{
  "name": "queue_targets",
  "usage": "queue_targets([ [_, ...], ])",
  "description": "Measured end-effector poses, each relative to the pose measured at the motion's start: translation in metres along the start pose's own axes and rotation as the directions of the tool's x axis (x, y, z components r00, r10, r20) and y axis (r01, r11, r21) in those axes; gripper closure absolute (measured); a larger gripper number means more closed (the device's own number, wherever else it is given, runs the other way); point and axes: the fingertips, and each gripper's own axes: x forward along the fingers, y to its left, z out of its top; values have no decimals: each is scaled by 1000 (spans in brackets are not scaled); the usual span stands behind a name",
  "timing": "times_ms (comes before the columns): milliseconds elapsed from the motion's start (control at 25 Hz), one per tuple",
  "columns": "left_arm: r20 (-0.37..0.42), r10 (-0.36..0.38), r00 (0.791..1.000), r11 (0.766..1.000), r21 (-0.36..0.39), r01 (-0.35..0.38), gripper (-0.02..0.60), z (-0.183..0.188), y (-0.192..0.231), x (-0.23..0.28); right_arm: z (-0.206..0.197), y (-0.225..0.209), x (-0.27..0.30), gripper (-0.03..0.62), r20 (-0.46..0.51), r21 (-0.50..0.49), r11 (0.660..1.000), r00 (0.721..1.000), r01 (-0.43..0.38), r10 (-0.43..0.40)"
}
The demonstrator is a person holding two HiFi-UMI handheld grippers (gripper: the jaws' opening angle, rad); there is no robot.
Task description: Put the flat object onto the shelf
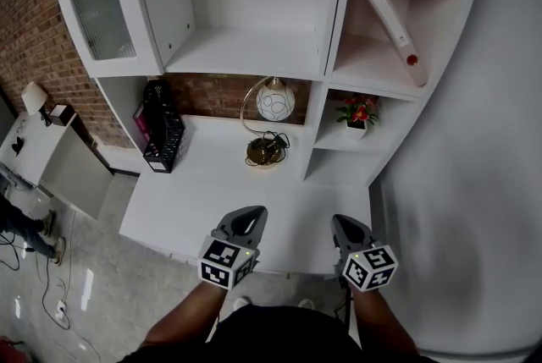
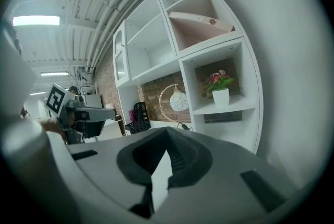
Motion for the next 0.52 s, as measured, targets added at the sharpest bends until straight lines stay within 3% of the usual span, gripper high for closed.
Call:
queue_targets([
  [520, 0, 2, 1000, 1000, 0, -2, 577, 0, 0, -1, 2, 1, 0, 591, 1, -8, 1000, 1000, -6, 6],
])
